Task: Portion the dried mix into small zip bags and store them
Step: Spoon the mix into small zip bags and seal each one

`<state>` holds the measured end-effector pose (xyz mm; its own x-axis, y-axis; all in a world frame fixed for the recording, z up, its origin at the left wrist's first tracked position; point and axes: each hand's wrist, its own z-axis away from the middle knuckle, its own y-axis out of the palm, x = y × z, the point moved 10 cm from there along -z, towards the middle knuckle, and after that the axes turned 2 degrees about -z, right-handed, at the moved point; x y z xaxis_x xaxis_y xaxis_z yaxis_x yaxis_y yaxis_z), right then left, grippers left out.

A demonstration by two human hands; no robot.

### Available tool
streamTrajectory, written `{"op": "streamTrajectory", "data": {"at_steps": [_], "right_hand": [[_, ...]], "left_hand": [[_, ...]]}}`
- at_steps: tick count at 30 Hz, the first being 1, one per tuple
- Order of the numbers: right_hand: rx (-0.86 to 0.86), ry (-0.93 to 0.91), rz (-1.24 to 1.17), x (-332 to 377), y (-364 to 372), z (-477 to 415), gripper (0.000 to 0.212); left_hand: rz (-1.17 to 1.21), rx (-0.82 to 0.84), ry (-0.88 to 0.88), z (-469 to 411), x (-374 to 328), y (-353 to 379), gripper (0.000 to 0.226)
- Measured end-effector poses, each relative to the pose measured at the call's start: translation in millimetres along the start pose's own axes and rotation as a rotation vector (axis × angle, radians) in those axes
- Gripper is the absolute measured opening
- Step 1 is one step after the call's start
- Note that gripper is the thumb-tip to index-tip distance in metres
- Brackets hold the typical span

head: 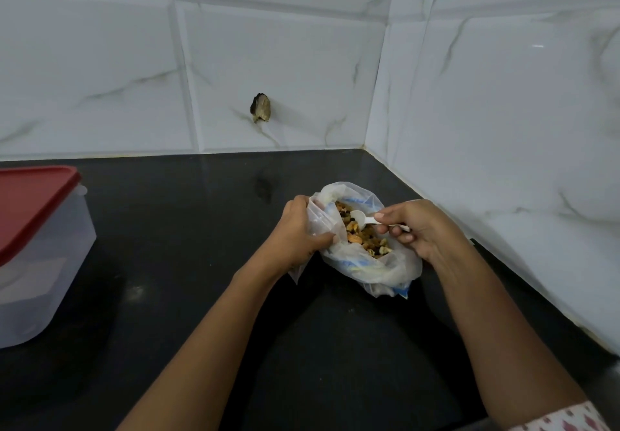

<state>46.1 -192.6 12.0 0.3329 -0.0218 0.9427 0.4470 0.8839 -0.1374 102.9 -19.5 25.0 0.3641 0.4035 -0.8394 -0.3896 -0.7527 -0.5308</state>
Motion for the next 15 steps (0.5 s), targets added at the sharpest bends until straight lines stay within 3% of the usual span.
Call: {"op": "streamTrajectory", "data": {"at_steps": [6, 12, 15], "right_hand": [[0.018, 0.004, -0.136, 0, -4, 0, 0.012], [0.044, -0.024, -0.26, 6, -11, 2, 0.013], [0.081, -0.047, -0.318, 10, -9, 2, 0.01]], "left_hand": [[-0.016, -0.031, 0.016, 0, -6, -8, 0.057], [-0.08, -0.127, 0.043, 3, -10, -22, 0.078], [-0.088, -0.135, 0.056, 3, -11, -21, 0.077]]}}
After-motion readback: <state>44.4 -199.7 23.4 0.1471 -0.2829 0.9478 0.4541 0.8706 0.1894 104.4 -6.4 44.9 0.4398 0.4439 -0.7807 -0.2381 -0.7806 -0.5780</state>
